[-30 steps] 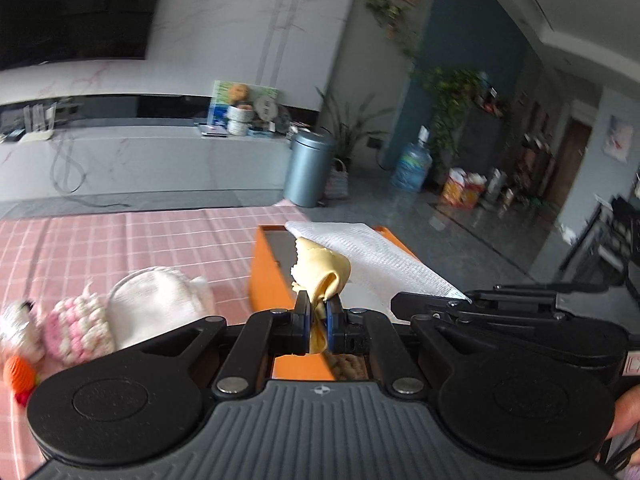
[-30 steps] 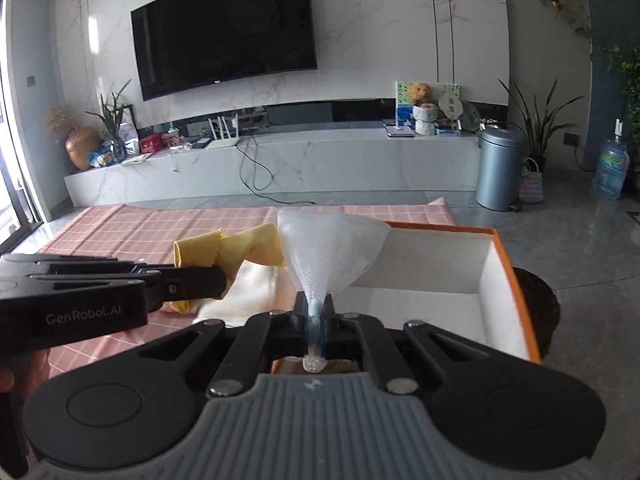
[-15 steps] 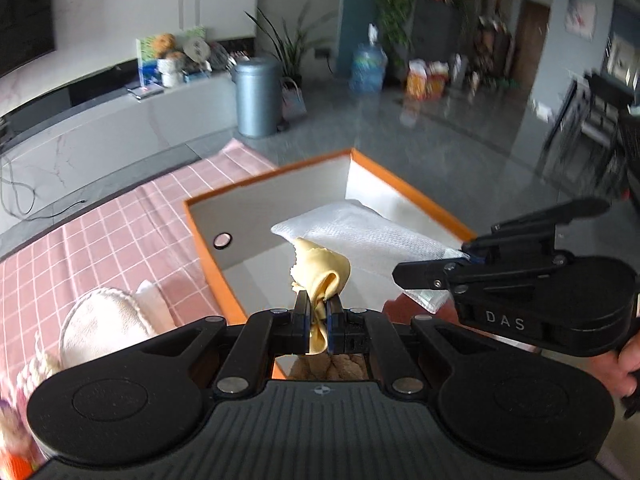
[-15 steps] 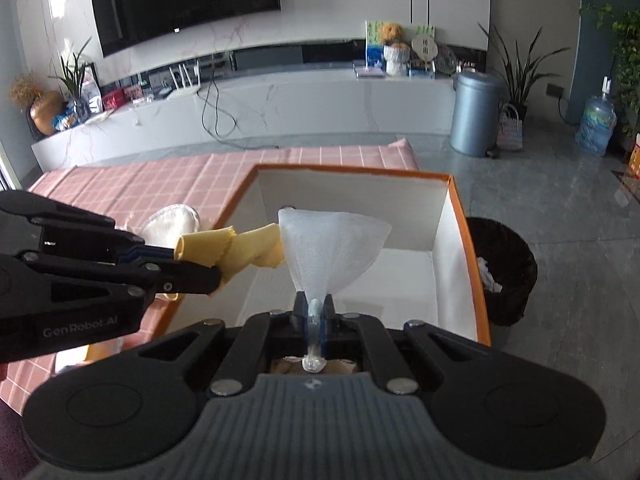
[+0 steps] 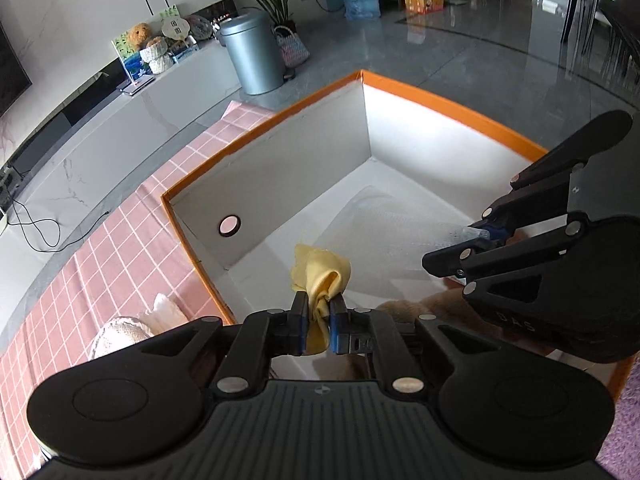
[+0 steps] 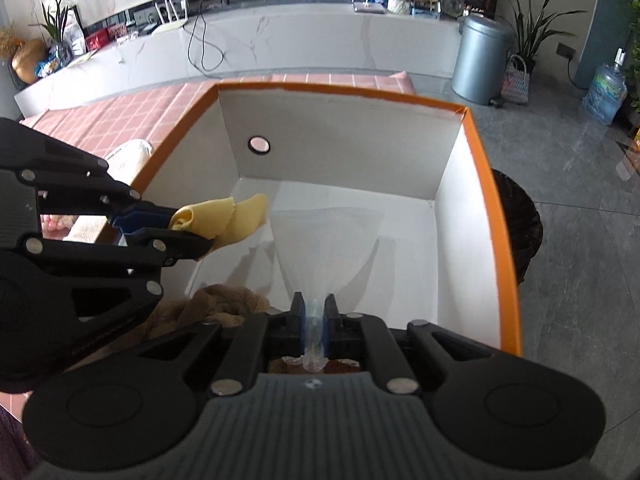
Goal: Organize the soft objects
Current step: 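Open both tools to drop the cloth and mesh bag into the box, then move both tools back toward the remaining items on the table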
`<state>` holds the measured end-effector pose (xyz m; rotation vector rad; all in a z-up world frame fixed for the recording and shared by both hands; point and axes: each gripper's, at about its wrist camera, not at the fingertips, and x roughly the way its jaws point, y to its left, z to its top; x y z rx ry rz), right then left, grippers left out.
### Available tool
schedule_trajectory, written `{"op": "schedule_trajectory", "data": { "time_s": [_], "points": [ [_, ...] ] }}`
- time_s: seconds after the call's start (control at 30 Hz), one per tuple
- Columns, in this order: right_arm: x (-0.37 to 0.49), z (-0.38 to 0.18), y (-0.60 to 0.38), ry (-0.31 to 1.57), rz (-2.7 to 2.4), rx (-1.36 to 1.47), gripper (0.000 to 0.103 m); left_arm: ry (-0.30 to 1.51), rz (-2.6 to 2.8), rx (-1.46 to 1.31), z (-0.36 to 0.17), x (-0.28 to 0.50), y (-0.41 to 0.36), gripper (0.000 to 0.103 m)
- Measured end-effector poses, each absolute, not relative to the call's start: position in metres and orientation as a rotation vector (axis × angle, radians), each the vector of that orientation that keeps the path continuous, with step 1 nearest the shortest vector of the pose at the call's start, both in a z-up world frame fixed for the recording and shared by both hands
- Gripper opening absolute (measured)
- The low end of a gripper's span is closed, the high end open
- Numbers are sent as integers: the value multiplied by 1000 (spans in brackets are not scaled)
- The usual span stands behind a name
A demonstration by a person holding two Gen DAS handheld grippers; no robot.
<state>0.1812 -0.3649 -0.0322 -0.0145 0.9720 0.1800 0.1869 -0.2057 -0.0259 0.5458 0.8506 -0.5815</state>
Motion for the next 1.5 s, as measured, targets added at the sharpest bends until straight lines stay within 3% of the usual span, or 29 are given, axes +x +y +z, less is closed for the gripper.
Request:
{"op": "schedule_trajectory", "data": {
  "time_s": [0.2,0.3,0.37,0.53,0.73,1.27,1.5],
  "points": [
    [187,-37,-358,1014,185,-39,14,852,-593,599,-30,188,-210,15],
    [186,-36,-357,1010,183,-52,17,854,-602,604,-31,187,-211,23],
    [184,-36,-357,1010,182,-63,24,848,-600,607,-31,187,-211,27],
    [176,-33,-357,989,176,-127,38,814,-584,615,-27,182,-208,55],
    [163,-25,-361,951,172,-175,56,793,-594,565,-16,177,-202,71],
    [125,11,-360,824,126,-192,82,695,-578,450,16,145,-179,74],
    [100,29,-353,730,90,-149,86,653,-553,338,27,128,-155,74]
  ]
}}
